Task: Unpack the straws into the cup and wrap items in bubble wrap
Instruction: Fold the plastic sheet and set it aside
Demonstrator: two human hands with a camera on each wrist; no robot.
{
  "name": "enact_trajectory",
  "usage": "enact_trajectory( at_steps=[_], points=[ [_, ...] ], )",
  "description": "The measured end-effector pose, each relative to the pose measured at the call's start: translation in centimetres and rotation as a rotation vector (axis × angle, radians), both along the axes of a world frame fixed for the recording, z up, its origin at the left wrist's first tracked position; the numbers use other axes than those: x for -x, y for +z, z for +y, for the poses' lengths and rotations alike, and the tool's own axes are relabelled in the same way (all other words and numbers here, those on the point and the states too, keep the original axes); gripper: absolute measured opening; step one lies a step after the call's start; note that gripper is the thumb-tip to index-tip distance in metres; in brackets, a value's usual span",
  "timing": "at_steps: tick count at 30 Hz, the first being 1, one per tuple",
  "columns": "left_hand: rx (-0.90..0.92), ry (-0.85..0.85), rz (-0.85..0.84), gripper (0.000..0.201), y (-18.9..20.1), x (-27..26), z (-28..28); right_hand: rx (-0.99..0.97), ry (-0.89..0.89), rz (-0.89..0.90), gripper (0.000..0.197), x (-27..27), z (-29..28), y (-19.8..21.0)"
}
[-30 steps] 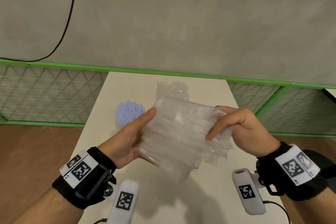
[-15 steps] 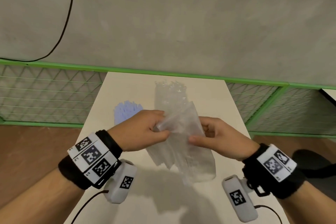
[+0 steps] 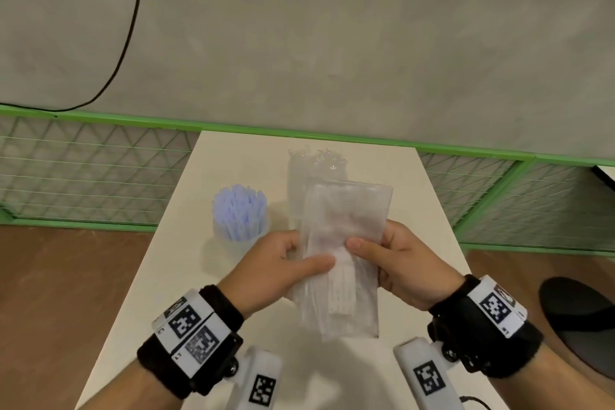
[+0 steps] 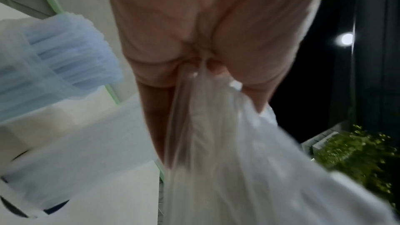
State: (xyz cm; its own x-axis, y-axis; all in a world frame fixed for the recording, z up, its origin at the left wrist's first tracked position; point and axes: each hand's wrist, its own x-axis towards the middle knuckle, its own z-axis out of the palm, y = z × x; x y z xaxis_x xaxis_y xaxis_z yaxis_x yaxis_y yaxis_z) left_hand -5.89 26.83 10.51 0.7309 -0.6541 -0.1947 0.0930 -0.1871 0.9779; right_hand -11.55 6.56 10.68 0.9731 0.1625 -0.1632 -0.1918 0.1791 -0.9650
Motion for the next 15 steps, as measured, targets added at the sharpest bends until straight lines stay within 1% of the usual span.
enact_trajectory(
  at_steps=[2, 5, 6, 8, 9, 11, 12, 13, 15],
  points=[
    [0.009, 0.034, 0.012, 0.012, 0.1, 0.0, 0.1, -0.021, 0.008, -0.028, 0.035, 0.1, -0.1, -0.3],
    [0.054, 0.049, 0.117, 0.033, 0.3, 0.0, 0.2, 0.014, -0.003, -0.08, 0.028, 0.4, -0.2, -0.4],
    [0.066, 0.064, 0.16, 0.032, 0.6, 0.1, 0.2, 0.038, -0.005, -0.102, 0.03, 0.5, -0.2, -0.4],
    [0.091, 0.059, 0.21, 0.026, 0.9, 0.1, 0.0, 0.068, 0.035, -0.157, 0.032, 0.5, -0.2, -0.1],
    [0.098, 0.043, 0.216, 0.029, 0.9, 0.2, -0.1, 0.084, 0.058, -0.189, 0.033, 0.6, -0.3, 0.0],
    [0.096, 0.025, 0.254, 0.056, 1.3, 0.5, -0.2, 0.138, 0.086, -0.241, 0.043, 0.6, -0.3, 0.1],
    [0.088, 0.042, 0.275, 0.064, 1.3, 0.6, -0.2, 0.166, 0.101, -0.26, 0.05, 0.5, -0.3, 0.2],
    [0.081, 0.066, 0.288, 0.063, 1.3, 0.6, -0.2, 0.189, 0.108, -0.276, 0.055, 0.5, -0.4, 0.3],
    [0.102, 0.109, 0.299, 0.045, 1.4, 0.5, -0.1, 0.214, 0.117, -0.312, 0.056, 0.6, -0.4, 0.5]
  ],
)
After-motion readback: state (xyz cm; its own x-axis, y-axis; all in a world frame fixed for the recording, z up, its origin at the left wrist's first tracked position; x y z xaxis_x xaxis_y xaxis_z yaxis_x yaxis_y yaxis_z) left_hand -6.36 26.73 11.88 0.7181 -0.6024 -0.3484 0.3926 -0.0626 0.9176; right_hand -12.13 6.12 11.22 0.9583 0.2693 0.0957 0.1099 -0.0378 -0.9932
